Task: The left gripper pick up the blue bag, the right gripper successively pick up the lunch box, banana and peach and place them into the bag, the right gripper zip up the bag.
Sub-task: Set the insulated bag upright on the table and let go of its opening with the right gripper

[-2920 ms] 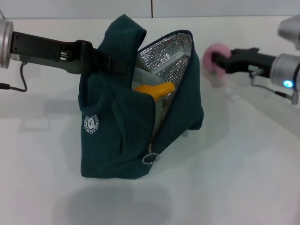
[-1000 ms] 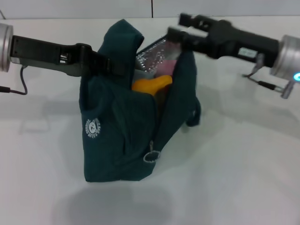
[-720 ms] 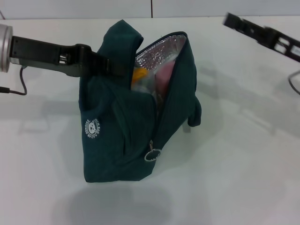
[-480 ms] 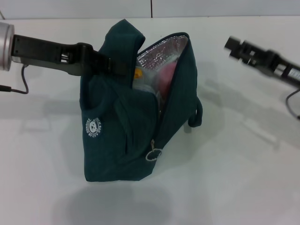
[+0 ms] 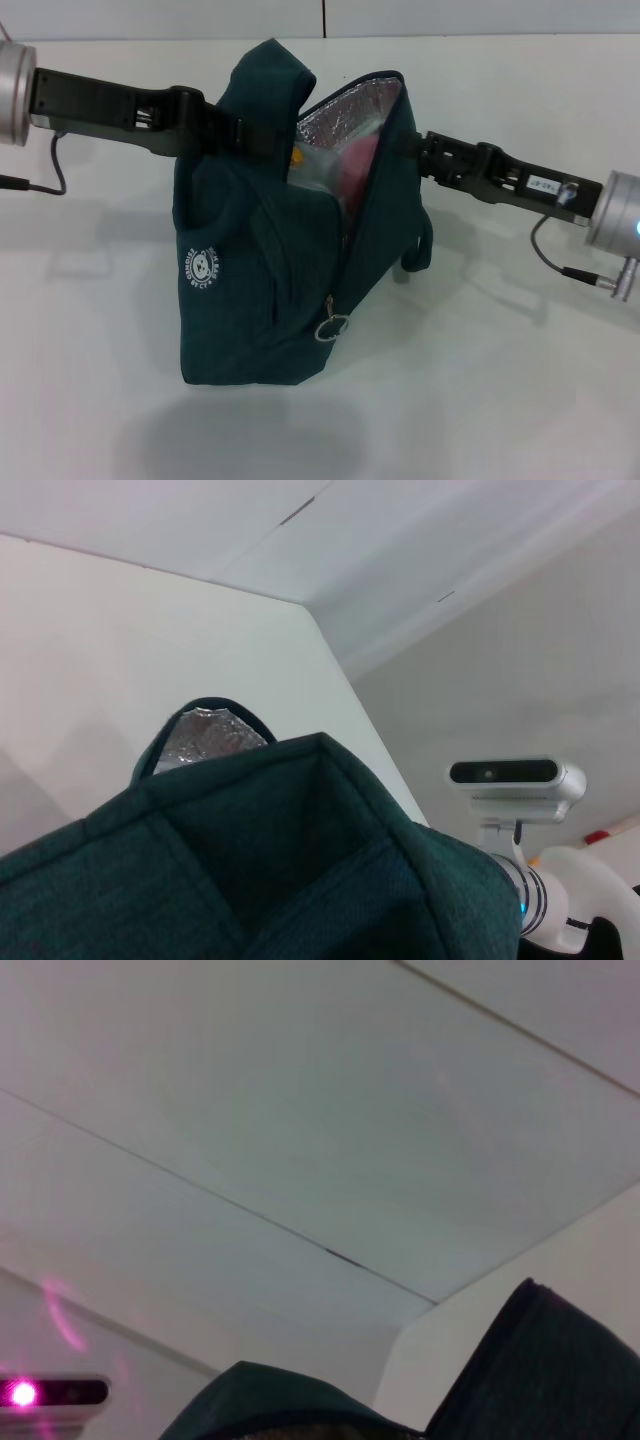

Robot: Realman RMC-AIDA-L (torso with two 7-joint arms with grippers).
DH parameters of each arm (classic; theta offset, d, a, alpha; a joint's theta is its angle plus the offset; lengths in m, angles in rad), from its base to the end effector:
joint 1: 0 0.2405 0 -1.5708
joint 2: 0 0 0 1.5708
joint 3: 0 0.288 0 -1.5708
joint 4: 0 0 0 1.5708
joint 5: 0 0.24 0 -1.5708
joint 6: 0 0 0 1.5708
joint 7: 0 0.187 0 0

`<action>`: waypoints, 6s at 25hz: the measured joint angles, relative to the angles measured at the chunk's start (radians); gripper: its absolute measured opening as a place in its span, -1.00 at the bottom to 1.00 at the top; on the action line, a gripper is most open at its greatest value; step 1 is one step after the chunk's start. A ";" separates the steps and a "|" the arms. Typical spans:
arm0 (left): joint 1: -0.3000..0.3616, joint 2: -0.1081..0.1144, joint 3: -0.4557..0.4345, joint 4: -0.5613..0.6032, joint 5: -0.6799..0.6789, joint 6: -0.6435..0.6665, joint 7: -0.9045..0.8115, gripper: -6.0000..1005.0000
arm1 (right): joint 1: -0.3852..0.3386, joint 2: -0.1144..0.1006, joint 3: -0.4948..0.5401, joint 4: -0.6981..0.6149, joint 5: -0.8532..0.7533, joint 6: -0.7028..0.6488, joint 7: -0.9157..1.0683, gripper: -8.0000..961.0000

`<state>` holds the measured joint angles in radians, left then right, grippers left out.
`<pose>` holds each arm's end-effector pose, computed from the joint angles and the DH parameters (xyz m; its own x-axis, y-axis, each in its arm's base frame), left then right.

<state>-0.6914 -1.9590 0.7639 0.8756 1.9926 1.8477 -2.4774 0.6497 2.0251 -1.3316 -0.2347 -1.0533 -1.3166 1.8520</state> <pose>-0.2007 0.4079 0.0246 0.4150 0.8723 0.2587 0.8249 -0.4807 0.2974 0.2373 0.4148 -0.1038 0.1121 -0.7814 -0.6139 -0.8101 -0.4297 0.3989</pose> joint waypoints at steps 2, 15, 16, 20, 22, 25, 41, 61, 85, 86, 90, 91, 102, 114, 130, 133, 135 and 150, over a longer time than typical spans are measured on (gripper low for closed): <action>-0.001 -0.001 0.000 -0.001 0.000 0.000 0.001 -0.92 | 0.007 0.001 -0.007 0.000 0.000 0.007 0.006 0.48; -0.013 -0.001 0.000 -0.003 0.002 -0.012 0.006 -0.92 | 0.022 -0.005 -0.055 -0.023 -0.004 0.034 -0.011 0.05; -0.014 -0.001 0.000 -0.003 0.002 -0.012 0.006 -0.92 | 0.023 -0.005 -0.055 -0.023 -0.004 0.034 -0.012 -0.04; -0.015 -0.001 0.000 -0.003 0.003 -0.014 0.006 -0.92 | 0.023 -0.005 -0.055 -0.026 -0.004 0.034 -0.019 -0.17; -0.016 -0.001 0.000 -0.003 0.003 -0.015 0.006 -0.92 | 0.024 -0.005 -0.054 -0.026 -0.004 0.034 -0.022 -0.24; -0.016 -0.001 0.000 -0.003 0.002 -0.016 0.006 -0.92 | 0.015 -0.005 -0.049 -0.041 0.004 0.018 -0.055 -0.31; -0.030 -0.016 0.002 -0.104 -0.059 -0.069 0.044 -0.92 | -0.147 -0.087 0.130 -0.231 0.028 -0.318 -0.155 -0.67; -0.030 -0.045 0.007 -0.194 -0.055 -0.131 0.098 -0.92 | -0.229 -0.095 0.129 -0.067 -0.063 -0.255 -0.115 -0.54; -0.035 -0.041 0.019 -0.195 -0.051 -0.117 0.101 -0.92 | -0.132 -0.015 0.100 -0.052 -0.198 -0.145 -0.095 0.74; -0.035 -0.041 0.019 -0.195 -0.051 -0.117 0.101 -0.92 | -0.132 -0.015 0.100 -0.053 -0.198 -0.146 -0.096 0.75; -0.036 -0.042 0.020 -0.195 -0.051 -0.117 0.101 -0.92 | -0.132 -0.015 0.100 -0.054 -0.198 -0.147 -0.098 0.55; -0.036 -0.043 0.020 -0.195 -0.051 -0.117 0.101 -0.92 | -0.132 -0.015 0.100 -0.054 -0.198 -0.147 -0.099 0.48; -0.037 -0.045 0.022 -0.194 -0.051 -0.118 0.101 -0.92 | -0.135 -0.013 0.108 -0.062 -0.191 -0.183 -0.128 -0.25; -0.043 -0.056 0.021 -0.193 -0.096 -0.119 0.108 -0.92 | -0.211 -0.036 0.175 -0.201 -0.174 -0.302 -0.170 -0.39; -0.026 -0.098 0.022 -0.282 -0.106 -0.203 0.230 -0.92 | -0.198 -0.064 0.198 -0.391 -0.304 -0.328 -0.194 -0.69; -0.009 -0.099 0.021 -0.282 -0.105 -0.203 0.240 -0.92 | -0.186 -0.052 0.198 -0.394 -0.343 -0.325 -0.194 -0.69; -0.003 -0.099 0.022 -0.282 -0.104 -0.203 0.247 -0.92 | -0.185 -0.048 0.198 -0.394 -0.353 -0.321 -0.197 -0.69; 0.019 -0.104 0.019 -0.284 -0.097 -0.233 0.279 -0.92 | -0.209 -0.052 0.226 -0.428 -0.367 -0.321 -0.262 -0.71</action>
<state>-0.6727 -2.0632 0.7832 0.5921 1.8957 1.6151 -2.1983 0.4406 1.9728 -1.1054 -0.6624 -1.4200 -1.6374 1.5900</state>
